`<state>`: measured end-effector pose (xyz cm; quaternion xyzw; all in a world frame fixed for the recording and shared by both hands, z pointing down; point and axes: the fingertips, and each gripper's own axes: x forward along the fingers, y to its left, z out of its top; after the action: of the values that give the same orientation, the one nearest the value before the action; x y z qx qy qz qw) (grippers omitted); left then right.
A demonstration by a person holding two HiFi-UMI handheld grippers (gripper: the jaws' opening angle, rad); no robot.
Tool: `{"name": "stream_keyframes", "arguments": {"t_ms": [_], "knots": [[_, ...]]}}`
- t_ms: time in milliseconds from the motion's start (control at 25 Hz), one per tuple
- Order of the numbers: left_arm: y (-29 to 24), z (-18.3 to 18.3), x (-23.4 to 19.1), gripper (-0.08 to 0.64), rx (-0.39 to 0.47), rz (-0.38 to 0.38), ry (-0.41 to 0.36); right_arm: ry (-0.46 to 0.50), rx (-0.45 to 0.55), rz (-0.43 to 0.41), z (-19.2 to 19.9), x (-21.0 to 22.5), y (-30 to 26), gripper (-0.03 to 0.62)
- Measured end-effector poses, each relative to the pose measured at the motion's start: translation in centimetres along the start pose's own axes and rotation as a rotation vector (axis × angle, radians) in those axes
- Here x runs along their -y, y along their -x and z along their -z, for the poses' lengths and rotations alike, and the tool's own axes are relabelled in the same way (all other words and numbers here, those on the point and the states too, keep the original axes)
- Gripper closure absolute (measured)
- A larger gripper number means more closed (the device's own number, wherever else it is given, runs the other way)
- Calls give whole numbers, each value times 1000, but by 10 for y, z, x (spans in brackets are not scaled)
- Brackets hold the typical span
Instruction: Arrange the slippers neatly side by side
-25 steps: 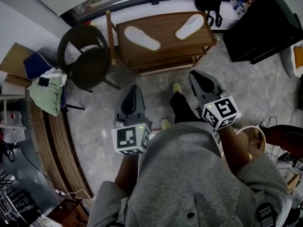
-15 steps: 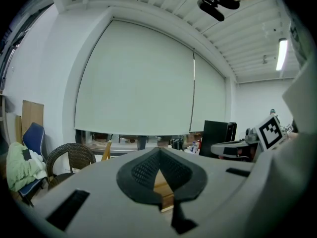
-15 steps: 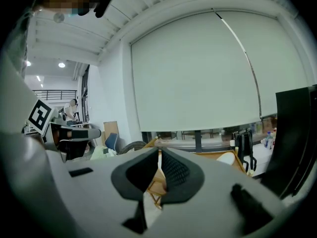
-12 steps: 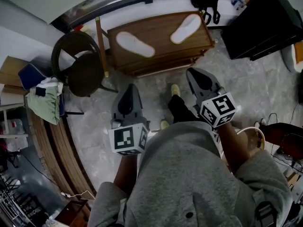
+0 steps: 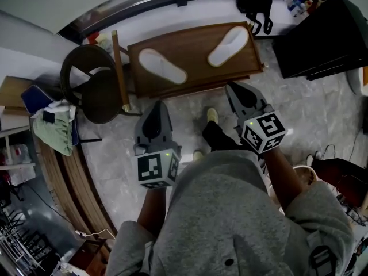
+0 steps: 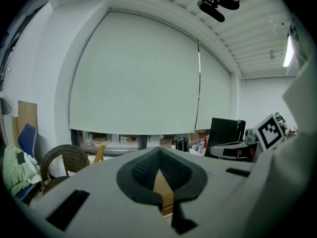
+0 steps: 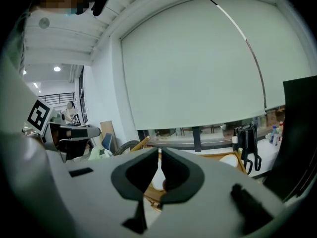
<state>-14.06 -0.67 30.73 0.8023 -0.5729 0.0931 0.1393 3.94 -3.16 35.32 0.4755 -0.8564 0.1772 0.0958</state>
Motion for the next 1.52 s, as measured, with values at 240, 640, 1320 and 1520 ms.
{"name": "stream_keyframes", "arguments": {"t_ms": [240,640,1320,1520], "knots": [[-36,-4,9,546,-34,-8,-7,-9,-7,-21,-12,31,-22,558],[-84,-21,24,546,-26,-34,-10,-23,-31,-43,-16,78,-46,558],[-122,-30,28,546,-32,-115,-30,-83,-83,-40,-4,139,-90,558],[-127,-22,20,546,-58,-122,-32,-99,-180,43,30,162,-106,558]]}}
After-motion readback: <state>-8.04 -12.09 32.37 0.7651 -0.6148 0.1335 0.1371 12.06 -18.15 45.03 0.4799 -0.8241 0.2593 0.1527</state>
